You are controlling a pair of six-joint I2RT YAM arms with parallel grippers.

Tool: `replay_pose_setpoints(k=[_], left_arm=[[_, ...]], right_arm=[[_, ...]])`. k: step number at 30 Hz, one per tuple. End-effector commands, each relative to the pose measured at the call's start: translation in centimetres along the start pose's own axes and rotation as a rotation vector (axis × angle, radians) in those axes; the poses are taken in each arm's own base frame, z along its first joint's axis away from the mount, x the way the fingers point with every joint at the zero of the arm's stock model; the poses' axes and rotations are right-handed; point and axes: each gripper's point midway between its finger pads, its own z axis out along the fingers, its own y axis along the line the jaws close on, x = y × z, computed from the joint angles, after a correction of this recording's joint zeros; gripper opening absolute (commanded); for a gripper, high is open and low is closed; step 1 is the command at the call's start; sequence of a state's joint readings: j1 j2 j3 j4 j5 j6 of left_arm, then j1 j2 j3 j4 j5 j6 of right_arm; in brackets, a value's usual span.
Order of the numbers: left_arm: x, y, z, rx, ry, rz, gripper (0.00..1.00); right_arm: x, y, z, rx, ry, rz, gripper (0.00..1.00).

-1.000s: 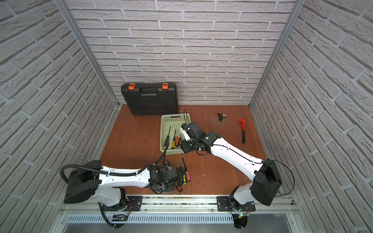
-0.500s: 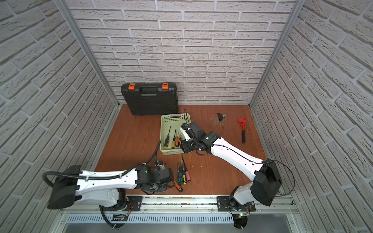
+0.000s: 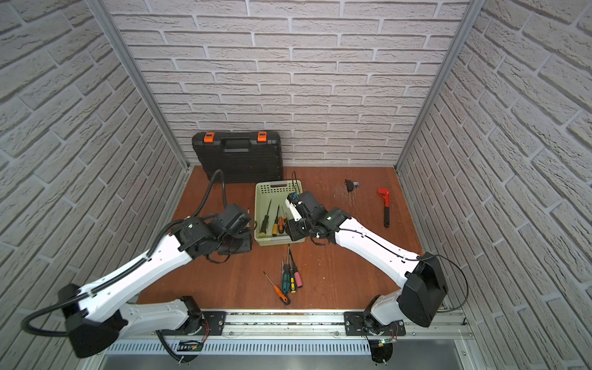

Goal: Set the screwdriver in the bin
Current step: 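Lower the black-yellow screwdriver with the left gripper into the basket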

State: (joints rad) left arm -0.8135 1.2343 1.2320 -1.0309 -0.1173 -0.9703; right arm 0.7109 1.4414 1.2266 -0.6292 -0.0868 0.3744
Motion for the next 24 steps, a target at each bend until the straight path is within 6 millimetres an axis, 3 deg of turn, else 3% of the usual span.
replay_pose_setpoints(k=[1, 6, 11, 17, 24], left_arm=[[-3.3, -2.8, 1.6, 0.043, 0.011, 0.206, 0.08], [-7.1, -4.9, 5.7, 0.014, 0.071, 0.275, 0.08], [-9.7, -3.8, 10.5, -0.036, 0.1, 0.21, 0.08], [-8.8, -2.9, 15.0, -0.041, 0.188, 0.181, 0.07], [-7.3, -2.0, 18.6, -0.058, 0.247, 0.153, 0.07]], right_arm=[[-1.2, 0.6, -1.5, -0.024, -0.066, -0.006, 0.37], [-0.5, 0.5, -1.7, -0.033, -0.066, 0.009, 0.38], [0.1, -0.5, -2.5, 0.007, -0.077, 0.001, 0.38], [1.3, -1.6, -3.1, 0.049, -0.072, -0.009, 0.39], [2.4, -1.5, -1.8, 0.031, -0.028, -0.004, 0.4]])
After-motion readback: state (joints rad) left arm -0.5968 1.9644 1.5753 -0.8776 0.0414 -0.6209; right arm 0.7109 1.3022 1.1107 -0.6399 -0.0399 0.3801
